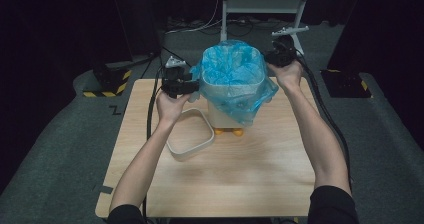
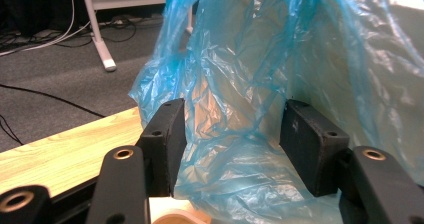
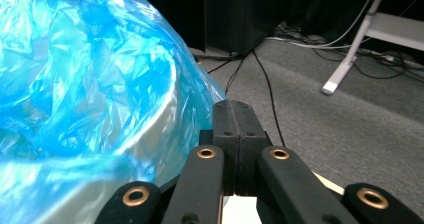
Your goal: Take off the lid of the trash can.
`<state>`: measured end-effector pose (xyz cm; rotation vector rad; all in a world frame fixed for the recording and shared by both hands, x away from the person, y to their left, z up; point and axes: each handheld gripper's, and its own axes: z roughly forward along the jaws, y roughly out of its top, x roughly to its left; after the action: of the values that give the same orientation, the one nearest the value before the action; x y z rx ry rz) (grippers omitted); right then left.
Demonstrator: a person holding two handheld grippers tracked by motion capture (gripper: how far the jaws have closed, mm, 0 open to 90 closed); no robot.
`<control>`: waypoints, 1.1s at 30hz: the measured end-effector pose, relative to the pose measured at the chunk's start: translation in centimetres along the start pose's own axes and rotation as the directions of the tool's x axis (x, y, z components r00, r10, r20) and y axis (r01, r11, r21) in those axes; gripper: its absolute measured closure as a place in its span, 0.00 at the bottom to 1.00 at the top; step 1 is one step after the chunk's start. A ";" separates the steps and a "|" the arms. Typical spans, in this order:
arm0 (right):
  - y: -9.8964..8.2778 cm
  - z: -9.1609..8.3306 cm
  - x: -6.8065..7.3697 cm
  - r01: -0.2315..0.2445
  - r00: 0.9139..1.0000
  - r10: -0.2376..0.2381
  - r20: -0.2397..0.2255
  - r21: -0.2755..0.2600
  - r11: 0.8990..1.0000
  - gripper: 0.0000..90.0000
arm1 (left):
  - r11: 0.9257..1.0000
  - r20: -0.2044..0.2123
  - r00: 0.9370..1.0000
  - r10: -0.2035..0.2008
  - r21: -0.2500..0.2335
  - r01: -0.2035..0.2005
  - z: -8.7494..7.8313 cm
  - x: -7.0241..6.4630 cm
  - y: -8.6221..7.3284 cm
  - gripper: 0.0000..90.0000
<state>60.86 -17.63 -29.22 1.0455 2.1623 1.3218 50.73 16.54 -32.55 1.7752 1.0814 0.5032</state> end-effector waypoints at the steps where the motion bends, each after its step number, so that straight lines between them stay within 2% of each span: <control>1: -0.1 -0.3 0.1 -0.003 1.000 0.003 0.013 -0.005 1.000 0.91 | 1.000 0.002 1.000 -0.003 -0.007 0.003 -0.1 0.0 0.0 0.48; 7: -0.7 -3.4 0.5 -0.006 0.997 0.010 0.083 -0.048 0.999 0.83 | 0.999 0.007 1.000 -0.007 -0.045 0.008 -1.1 -0.1 0.2 0.48; 11: -1.4 -5.4 1.3 0.013 0.996 -0.007 0.093 -0.060 0.998 0.81 | 0.998 0.018 1.000 -0.007 -0.067 0.008 -1.8 -0.3 0.1 0.47; 16: -2.8 -7.3 2.8 0.039 0.997 -0.035 0.071 -0.065 0.997 0.80 | 0.997 0.028 1.000 -0.005 -0.081 0.007 -2.6 -0.5 -0.6 0.47; 18: -3.5 -7.7 3.2 0.041 0.998 -0.037 0.057 -0.067 0.997 0.80 | 0.997 0.026 1.000 -0.002 -0.078 0.004 -2.6 -0.6 -0.8 0.46; 25: -5.6 -7.9 3.9 0.050 0.997 -0.047 0.053 -0.045 0.998 0.79 | 0.998 0.013 1.000 0.012 -0.055 -0.011 -2.2 -0.7 -1.5 0.47; 27: -6.3 -7.6 3.8 0.044 0.998 -0.042 0.044 -0.033 0.998 0.79 | 0.998 0.009 0.999 0.033 -0.051 -0.033 -1.9 -0.8 -1.9 0.47; 33: -7.7 -7.7 3.7 0.027 0.999 -0.025 0.033 -0.047 0.999 0.73 | 0.998 0.018 1.000 0.022 -0.054 -0.021 -1.7 -0.6 -2.4 0.47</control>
<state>50.42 -21.39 -32.17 1.0103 2.1038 1.3283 48.08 17.29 -33.85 1.7430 1.0277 0.5235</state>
